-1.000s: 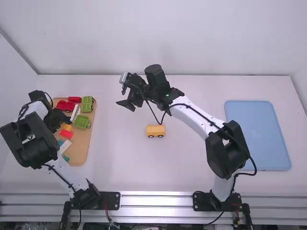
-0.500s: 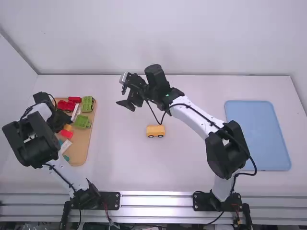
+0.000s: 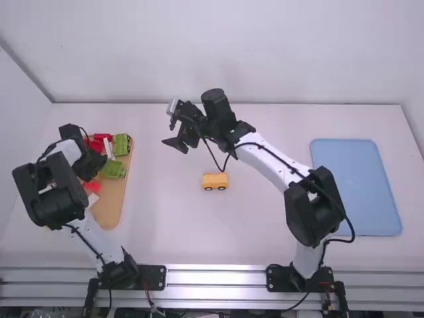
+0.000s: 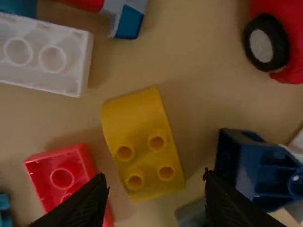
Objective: Assemble lego blocks to make yellow taxi
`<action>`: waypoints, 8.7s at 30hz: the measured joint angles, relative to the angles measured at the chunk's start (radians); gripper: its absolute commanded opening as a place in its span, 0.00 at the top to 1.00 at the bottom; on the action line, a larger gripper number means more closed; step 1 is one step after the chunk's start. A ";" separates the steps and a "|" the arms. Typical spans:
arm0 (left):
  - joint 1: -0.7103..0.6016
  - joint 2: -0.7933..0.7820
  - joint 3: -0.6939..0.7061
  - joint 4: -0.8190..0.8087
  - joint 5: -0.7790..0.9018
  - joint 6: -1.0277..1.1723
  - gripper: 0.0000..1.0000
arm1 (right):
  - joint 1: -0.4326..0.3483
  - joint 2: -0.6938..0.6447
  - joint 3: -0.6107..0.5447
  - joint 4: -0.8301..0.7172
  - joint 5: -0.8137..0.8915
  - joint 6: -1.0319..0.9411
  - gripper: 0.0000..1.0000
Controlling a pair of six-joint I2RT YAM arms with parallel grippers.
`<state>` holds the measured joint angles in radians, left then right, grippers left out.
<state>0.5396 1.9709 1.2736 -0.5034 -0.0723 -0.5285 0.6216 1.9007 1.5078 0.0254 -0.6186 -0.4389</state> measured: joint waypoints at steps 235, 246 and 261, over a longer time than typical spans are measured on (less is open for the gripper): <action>-0.725 0.019 -0.445 0.879 1.205 1.484 0.87 | -0.323 0.325 -0.674 0.624 -0.453 -0.451 0.44; -0.741 0.048 -0.411 0.832 1.168 1.463 0.88 | -0.323 0.325 -0.674 0.623 -0.454 -0.450 0.44; -0.725 0.048 -0.401 0.826 1.152 1.460 0.90 | -0.323 0.325 -0.674 0.623 -0.453 -0.448 0.43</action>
<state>-0.1856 2.0186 0.8722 0.3225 1.0794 0.9318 0.2981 2.2253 0.8337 0.6479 -1.0714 -0.8871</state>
